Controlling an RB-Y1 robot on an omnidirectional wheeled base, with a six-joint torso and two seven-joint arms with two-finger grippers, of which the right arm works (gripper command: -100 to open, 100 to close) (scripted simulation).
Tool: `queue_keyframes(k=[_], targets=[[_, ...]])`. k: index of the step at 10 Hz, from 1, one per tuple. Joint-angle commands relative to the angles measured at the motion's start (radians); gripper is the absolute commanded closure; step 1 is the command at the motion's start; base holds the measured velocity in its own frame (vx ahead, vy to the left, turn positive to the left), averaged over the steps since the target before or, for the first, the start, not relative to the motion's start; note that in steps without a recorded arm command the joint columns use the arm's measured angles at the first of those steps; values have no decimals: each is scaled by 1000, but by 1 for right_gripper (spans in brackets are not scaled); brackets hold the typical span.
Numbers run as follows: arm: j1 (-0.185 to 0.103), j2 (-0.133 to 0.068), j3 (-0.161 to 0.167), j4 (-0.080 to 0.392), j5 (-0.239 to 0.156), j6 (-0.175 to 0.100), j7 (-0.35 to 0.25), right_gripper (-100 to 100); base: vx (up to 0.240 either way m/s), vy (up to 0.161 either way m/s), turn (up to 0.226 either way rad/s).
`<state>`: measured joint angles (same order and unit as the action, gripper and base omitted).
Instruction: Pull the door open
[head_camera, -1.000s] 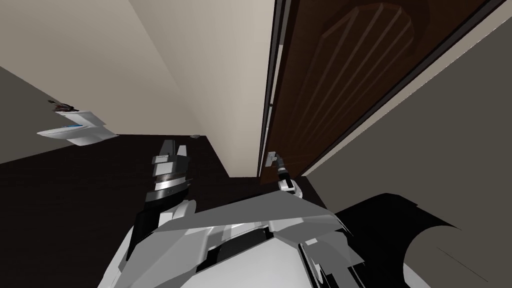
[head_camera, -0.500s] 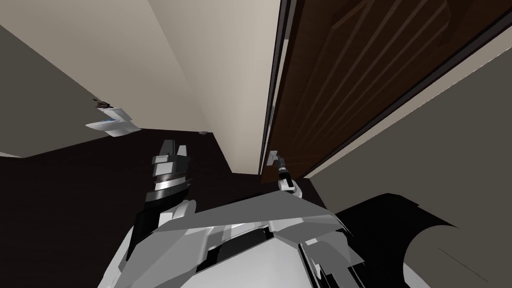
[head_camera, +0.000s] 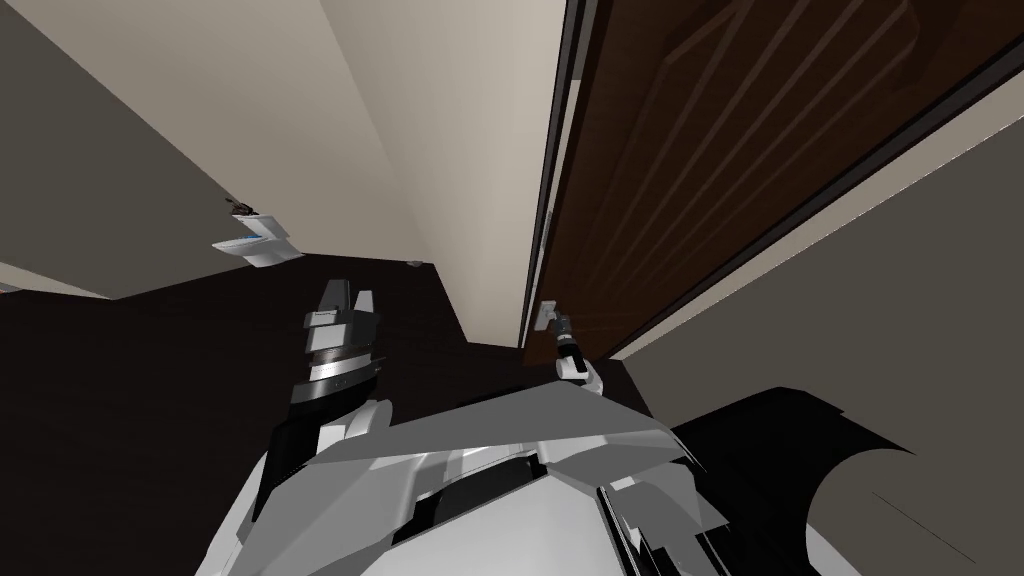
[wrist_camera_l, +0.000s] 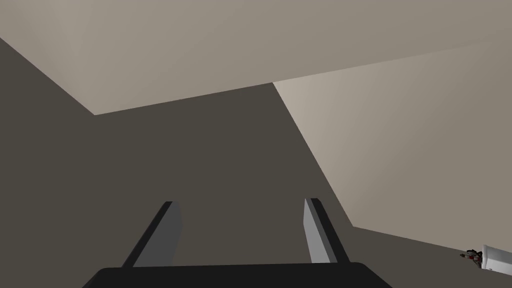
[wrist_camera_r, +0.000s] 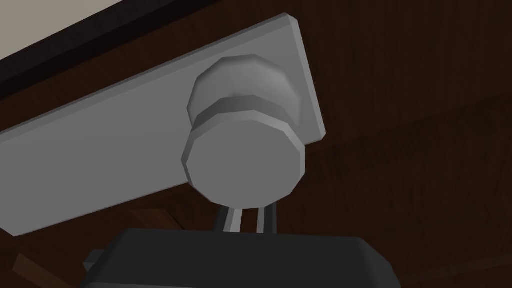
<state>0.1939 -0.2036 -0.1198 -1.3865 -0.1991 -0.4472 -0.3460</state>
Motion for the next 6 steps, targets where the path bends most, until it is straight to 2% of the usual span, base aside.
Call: queue_keyframes(k=[1, 2, 3, 4, 5, 6], targets=[[-7, 11, 16, -32, 4, -18, 2, 100, 12, 2, -6], [-12, 9, 14, -26, -22, -13, -28, 100, -36, -27, 88], [-17, 8, 11, -20, -49, -9, -54, 100, -102, -54, 223], [-17, 8, 11, -20, -49, -9, -58, 100, -78, -41, 101], [-22, 6, 9, -14, -75, -5, -87, 100, -63, -26, 134], [-22, 6, 9, -14, -75, -5, -87, 100, -59, -17, 58]])
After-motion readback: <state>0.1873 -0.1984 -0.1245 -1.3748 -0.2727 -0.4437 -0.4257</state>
